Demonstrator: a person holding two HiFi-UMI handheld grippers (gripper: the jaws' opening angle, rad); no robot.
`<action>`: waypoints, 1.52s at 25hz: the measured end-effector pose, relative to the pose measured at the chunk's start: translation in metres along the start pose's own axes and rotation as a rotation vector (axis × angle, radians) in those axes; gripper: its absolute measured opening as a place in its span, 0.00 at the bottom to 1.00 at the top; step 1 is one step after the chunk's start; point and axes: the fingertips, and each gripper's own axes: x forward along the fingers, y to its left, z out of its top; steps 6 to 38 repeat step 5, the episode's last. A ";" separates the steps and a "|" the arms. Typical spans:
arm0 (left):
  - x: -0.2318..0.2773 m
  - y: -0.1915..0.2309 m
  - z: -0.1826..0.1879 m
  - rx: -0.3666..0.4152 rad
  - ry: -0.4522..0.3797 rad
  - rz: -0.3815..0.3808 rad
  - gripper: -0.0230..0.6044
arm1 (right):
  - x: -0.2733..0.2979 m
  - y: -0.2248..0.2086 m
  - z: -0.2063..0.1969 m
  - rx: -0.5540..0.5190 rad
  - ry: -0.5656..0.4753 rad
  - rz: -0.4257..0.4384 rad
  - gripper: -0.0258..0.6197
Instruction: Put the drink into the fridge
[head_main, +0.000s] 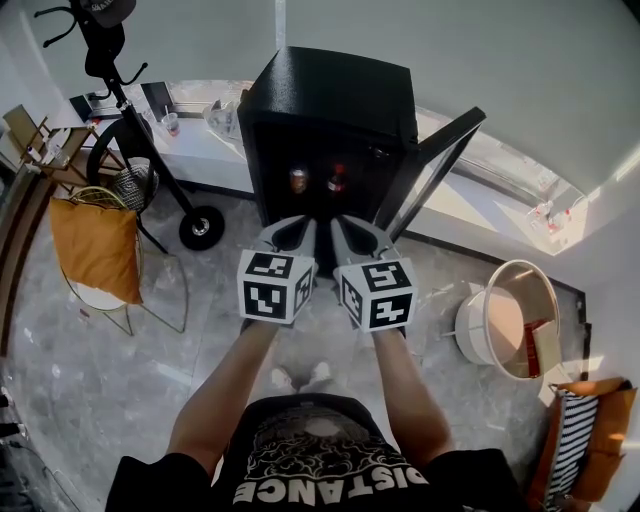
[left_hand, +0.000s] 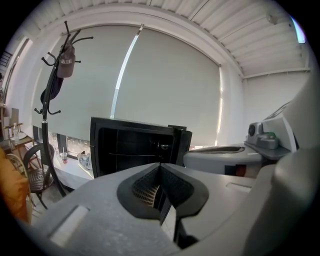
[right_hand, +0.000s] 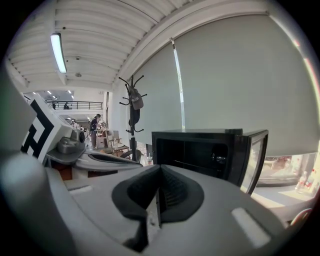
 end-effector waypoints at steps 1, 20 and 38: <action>0.000 -0.001 0.000 0.002 0.000 -0.003 0.04 | 0.000 0.000 0.000 0.000 0.000 0.000 0.04; 0.000 -0.002 0.003 0.011 0.002 -0.014 0.04 | 0.003 0.003 0.001 -0.004 0.006 0.001 0.04; 0.000 -0.002 0.003 0.011 0.002 -0.014 0.04 | 0.003 0.003 0.001 -0.004 0.006 0.001 0.04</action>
